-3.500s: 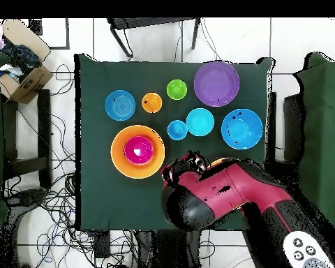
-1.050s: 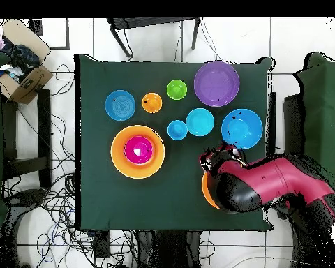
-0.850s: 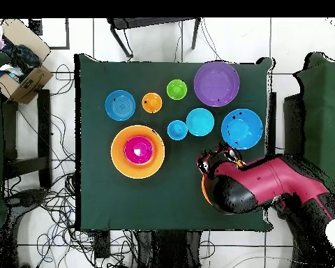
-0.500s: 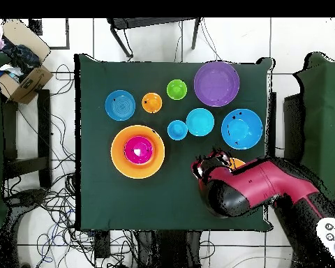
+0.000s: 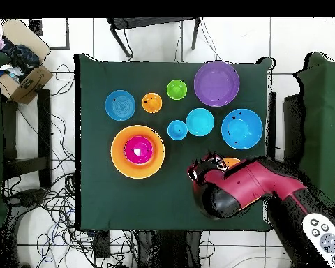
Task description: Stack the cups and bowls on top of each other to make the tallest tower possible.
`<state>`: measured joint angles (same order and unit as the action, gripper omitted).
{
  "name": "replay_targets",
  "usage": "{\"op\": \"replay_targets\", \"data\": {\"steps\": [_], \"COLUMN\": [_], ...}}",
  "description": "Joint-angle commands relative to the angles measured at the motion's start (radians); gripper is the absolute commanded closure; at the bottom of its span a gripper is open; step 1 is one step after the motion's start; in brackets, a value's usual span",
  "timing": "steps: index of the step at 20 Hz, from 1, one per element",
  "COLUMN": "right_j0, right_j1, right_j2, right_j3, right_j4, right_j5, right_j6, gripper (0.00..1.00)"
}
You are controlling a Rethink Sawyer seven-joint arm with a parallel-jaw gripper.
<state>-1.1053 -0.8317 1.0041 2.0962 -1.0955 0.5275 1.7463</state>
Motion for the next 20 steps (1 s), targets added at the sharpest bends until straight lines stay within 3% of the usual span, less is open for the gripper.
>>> {"op": "replay_targets", "data": {"steps": [1, 9, 20], "right_j0": [0.062, 0.118, 0.147], "right_j1": [0.026, 0.009, 0.035], "right_j2": [-0.103, -0.173, -0.253], "right_j3": [0.043, 0.037, 0.027], "right_j4": [-0.128, -0.188, -0.134], "right_j5": [0.048, 0.020, 0.008], "right_j6": [-0.151, -0.037, 0.012], "gripper": [0.00, 0.00, 0.00]}}
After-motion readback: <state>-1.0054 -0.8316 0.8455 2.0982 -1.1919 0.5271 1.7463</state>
